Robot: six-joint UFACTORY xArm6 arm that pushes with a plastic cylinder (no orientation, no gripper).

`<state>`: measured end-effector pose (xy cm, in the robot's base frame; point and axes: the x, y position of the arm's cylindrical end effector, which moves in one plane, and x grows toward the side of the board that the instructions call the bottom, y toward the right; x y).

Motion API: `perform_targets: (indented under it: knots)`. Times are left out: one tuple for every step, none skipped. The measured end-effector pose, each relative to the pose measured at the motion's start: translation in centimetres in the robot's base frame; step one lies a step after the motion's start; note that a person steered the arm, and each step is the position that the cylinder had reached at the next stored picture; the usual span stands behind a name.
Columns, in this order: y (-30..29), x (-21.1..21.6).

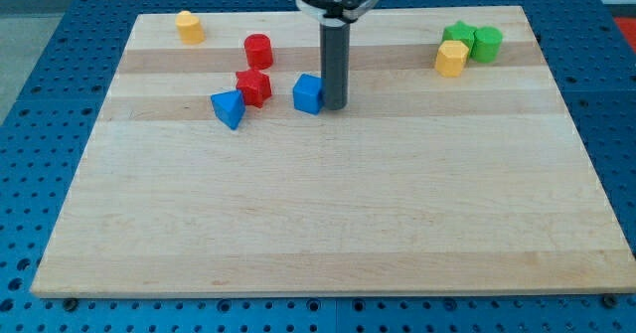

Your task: Push the blue triangle right a bit

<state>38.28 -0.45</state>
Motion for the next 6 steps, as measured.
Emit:
perform_targets:
  knots:
    - [-1.5, 0.7]
    - [-3.3, 3.9]
    - [-7.9, 6.6]
    - [-14.2, 6.5]
    - [-18.4, 4.4]
    - [-19.4, 2.0]
